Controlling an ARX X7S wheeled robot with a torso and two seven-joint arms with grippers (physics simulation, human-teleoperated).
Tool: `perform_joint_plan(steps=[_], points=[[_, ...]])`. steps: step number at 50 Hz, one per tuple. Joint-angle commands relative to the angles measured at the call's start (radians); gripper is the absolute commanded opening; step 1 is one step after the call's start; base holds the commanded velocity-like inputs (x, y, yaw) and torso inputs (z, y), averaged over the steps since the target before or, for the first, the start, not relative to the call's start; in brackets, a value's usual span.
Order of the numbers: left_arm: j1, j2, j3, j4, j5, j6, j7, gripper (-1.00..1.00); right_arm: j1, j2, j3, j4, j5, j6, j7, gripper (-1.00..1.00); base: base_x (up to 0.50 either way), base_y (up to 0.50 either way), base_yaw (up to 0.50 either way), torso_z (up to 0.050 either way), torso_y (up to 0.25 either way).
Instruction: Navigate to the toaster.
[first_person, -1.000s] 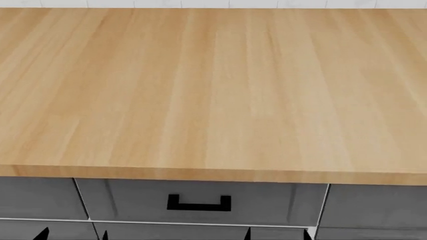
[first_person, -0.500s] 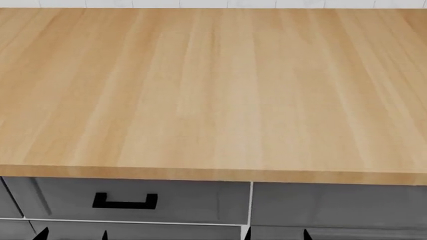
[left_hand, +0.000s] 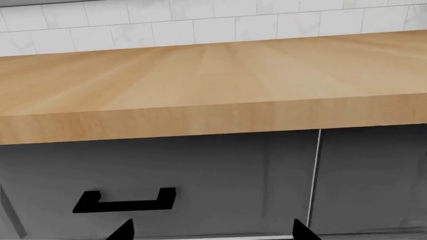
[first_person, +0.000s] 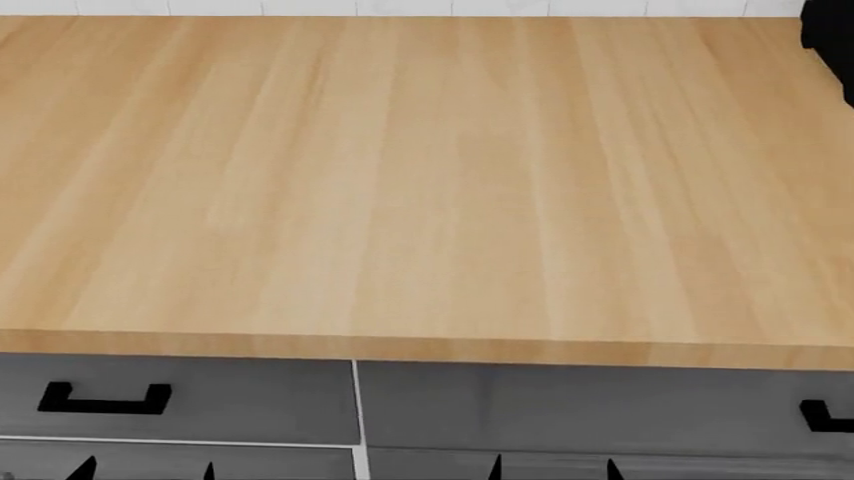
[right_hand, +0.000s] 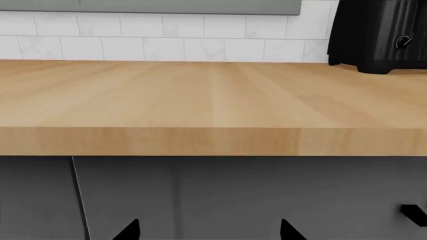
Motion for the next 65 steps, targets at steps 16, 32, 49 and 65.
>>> perform_joint_plan(steps=[16,32,49,65], points=[[0.001,0.012,-0.024,-0.008,-0.009,0.030,0.020,1.00,0.002,-0.012,0.012,0.005,-0.006,-0.005,-0.021,1.00,0.00,-0.45,0.00,0.000,0.000],[-0.002,0.009,-0.019,-0.012,-0.014,0.033,0.017,1.00,0.005,-0.008,0.006,0.008,-0.001,-0.006,-0.017,1.00,0.00,-0.45,0.00,0.000,0.000],[0.001,0.003,-0.014,-0.006,-0.019,0.033,0.011,1.00,0.007,-0.005,0.000,0.016,0.003,-0.016,-0.014,1.00,0.00,-0.45,0.00,0.000,0.000],[-0.001,-0.001,-0.008,-0.008,-0.023,0.036,0.006,1.00,0.007,-0.001,-0.006,0.013,0.006,-0.016,-0.008,1.00,0.00,-0.45,0.00,0.000,0.000]])
